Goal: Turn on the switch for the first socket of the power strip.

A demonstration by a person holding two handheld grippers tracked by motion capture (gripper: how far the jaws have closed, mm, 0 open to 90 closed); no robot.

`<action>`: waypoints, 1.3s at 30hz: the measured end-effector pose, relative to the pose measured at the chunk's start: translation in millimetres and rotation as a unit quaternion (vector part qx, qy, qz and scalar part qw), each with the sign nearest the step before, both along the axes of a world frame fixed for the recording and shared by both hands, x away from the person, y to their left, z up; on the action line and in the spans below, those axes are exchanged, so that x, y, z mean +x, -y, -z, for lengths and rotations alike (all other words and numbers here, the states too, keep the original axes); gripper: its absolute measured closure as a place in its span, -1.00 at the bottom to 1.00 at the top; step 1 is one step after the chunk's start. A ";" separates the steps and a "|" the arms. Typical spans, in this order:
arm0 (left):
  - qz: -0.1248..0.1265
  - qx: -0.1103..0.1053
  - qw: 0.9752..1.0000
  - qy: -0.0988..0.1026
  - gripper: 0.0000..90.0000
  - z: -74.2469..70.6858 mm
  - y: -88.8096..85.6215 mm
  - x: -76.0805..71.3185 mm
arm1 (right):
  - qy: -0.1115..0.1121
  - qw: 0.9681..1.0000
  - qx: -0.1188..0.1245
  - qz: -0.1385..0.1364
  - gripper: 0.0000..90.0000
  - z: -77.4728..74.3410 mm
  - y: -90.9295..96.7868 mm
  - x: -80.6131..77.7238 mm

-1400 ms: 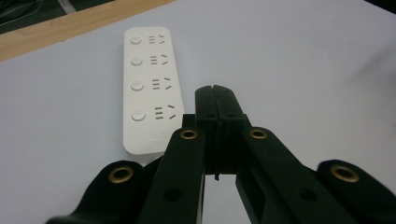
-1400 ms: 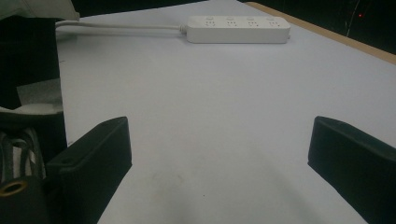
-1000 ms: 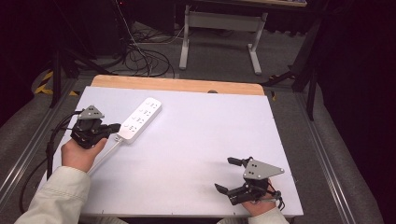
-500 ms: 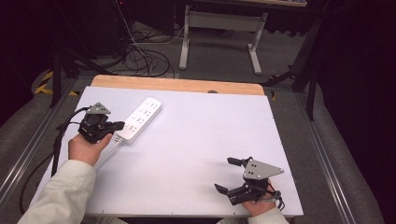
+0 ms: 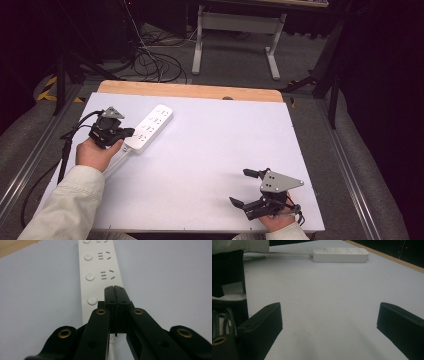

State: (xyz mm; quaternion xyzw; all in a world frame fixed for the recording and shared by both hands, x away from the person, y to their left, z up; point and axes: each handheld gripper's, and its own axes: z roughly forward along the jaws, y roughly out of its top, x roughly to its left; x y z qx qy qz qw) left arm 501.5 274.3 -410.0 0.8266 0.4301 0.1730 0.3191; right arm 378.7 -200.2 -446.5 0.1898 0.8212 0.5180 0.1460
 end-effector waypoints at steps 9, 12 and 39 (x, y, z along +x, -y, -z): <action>-0.018 -0.007 1.000 -0.011 1.00 9.3 -2.3 13.9 | 0.000 1.000 0.001 -0.001 -0.85 0.2 -0.1 0.1; -0.022 -0.009 1.000 -0.012 1.00 13.0 -1.7 16.9 | 0.000 1.000 0.001 -0.001 -0.85 0.0 0.2 -0.1; -0.048 0.005 0.999 -0.021 1.00 34.5 4.0 32.5 | -0.002 1.000 0.000 -0.002 -0.85 0.4 0.3 0.3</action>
